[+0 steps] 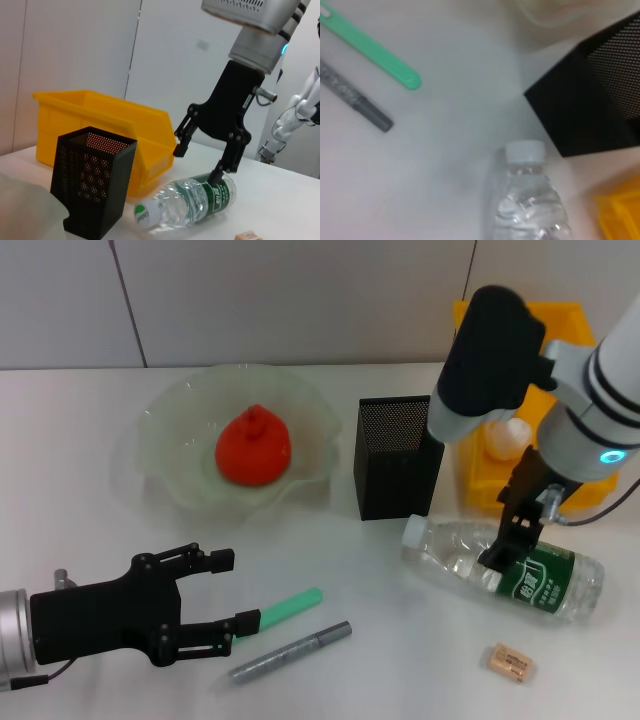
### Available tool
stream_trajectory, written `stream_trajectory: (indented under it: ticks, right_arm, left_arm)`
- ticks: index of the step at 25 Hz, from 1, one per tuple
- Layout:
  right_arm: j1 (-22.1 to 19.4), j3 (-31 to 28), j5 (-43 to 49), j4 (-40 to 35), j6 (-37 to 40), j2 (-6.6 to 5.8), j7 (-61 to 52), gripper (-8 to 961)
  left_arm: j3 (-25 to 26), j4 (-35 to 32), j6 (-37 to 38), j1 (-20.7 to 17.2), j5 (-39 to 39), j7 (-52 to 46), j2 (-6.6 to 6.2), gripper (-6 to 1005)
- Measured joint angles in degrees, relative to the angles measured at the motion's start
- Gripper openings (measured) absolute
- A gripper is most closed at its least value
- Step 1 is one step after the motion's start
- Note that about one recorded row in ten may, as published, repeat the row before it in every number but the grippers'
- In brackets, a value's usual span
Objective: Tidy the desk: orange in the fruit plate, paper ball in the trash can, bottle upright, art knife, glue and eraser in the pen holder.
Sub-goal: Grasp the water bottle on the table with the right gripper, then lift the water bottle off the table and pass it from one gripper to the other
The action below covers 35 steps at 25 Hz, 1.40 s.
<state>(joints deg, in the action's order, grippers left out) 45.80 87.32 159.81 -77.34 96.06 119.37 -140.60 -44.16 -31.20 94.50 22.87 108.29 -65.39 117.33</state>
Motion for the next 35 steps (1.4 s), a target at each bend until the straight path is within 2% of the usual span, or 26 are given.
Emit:
stream_trajectory:
  ticks: [16, 21, 30, 35]
  right_arm:
    - [6.36, 0.63, -1.35, 21.99, -10.36, 0.14, -0.69, 801]
    - [6.65, 0.96, -1.91, 24.34, -12.1, 0.21, -0.9, 802]
    - [5.88, 0.73, -2.72, 23.98, -12.37, 0.25, -0.62, 802]
    - [3.06, 0.53, -2.97, 19.1, -11.04, 0.22, -0.47, 802]
  left_arm:
    - [-0.08, 0.62, -0.75, 0.17, -0.02, 0.0, 0.19, 847]
    - [-0.08, 0.62, -0.8, 0.24, -0.02, 0.0, 0.27, 846]
    - [-0.05, 0.62, -0.82, -0.01, -0.02, 0.0, 0.27, 846]
    - [0.32, 0.71, -0.82, -0.29, -0.01, 0.0, 0.24, 846]
